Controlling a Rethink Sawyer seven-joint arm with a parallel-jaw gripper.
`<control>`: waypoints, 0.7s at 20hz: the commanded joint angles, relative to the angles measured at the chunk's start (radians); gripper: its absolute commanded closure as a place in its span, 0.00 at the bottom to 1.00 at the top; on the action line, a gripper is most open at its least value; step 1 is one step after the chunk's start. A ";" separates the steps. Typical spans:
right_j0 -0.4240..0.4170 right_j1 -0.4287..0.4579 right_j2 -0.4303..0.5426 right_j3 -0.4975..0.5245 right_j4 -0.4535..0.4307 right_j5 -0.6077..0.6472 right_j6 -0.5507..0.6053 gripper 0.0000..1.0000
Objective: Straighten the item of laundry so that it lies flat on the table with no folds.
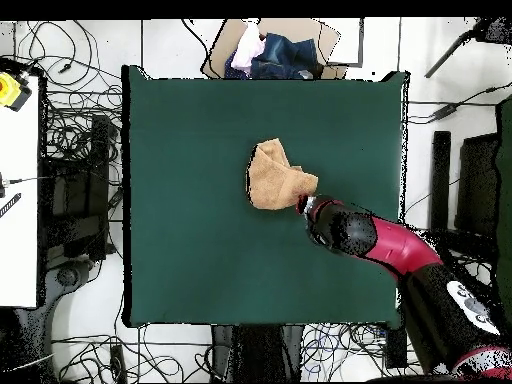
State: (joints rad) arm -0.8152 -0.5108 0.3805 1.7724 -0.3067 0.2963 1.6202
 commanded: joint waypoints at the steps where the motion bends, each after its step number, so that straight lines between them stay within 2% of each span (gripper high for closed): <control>1: -0.026 0.129 0.152 -0.053 0.023 0.053 -0.008 0.00; 5: -0.046 0.165 0.188 -0.073 0.029 0.094 -0.035 0.00; 14: -0.057 0.174 0.208 -0.065 0.017 0.098 -0.018 0.00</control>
State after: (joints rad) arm -0.8825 -0.3906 0.4753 1.7382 -0.3065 0.2963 1.6202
